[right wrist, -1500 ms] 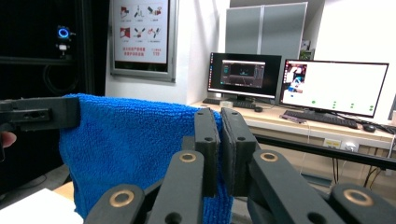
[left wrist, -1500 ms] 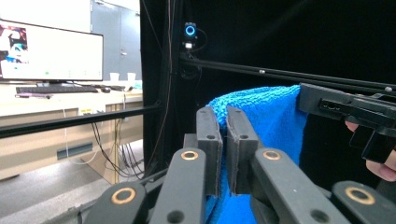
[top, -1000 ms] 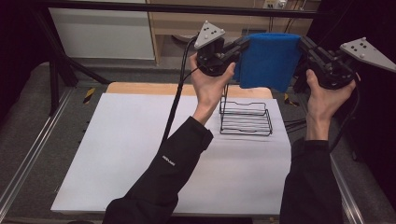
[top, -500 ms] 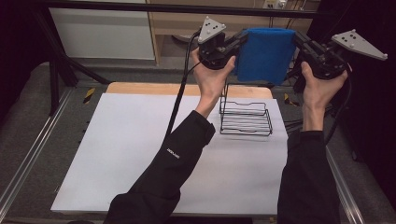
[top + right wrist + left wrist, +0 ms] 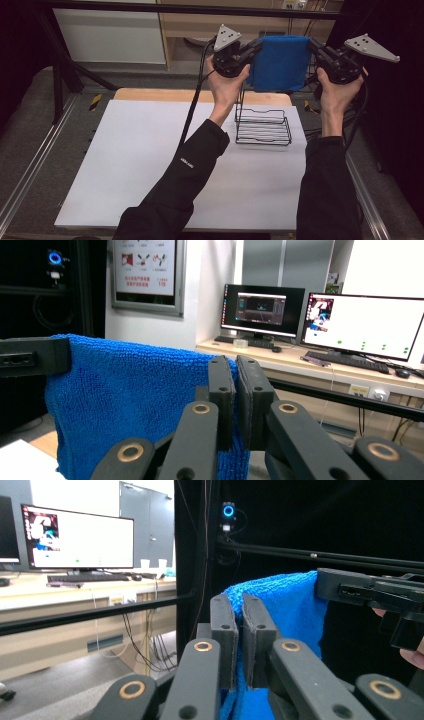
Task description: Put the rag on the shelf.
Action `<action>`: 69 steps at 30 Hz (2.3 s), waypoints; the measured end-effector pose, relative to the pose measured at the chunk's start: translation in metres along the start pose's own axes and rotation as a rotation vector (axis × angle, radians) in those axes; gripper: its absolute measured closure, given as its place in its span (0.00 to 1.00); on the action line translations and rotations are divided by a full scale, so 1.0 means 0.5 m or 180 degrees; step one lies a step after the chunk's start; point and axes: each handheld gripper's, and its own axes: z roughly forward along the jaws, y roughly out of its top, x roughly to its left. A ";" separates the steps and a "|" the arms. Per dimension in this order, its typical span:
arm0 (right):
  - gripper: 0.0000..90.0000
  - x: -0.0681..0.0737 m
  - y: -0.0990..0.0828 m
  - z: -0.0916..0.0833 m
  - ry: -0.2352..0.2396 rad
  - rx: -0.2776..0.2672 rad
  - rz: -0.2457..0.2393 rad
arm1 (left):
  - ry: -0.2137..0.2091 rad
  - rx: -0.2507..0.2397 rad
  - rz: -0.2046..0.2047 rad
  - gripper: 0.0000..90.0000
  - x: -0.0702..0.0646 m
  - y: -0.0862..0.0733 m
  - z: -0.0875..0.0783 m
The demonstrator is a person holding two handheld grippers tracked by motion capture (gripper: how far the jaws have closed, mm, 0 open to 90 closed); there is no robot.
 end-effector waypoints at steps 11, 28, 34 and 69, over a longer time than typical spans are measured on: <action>0.96 0.001 -0.048 -0.008 -0.0003 0.0178 0.0011 | -0.0065 0.0149 0.0005 0.95 0.003 -0.049 -0.002; 0.96 0.009 -0.091 -0.054 0.0077 0.0325 0.0124 | -0.0228 0.0396 0.0135 0.95 -0.010 -0.078 -0.020; 0.96 0.010 -0.102 -0.075 0.0132 0.0365 0.0199 | -0.0284 0.0500 0.0141 0.95 -0.018 -0.085 -0.026; 0.94 0.018 -0.187 -0.104 0.0387 0.0921 0.0290 | -0.0443 0.1188 0.0301 0.81 -0.045 -0.142 -0.064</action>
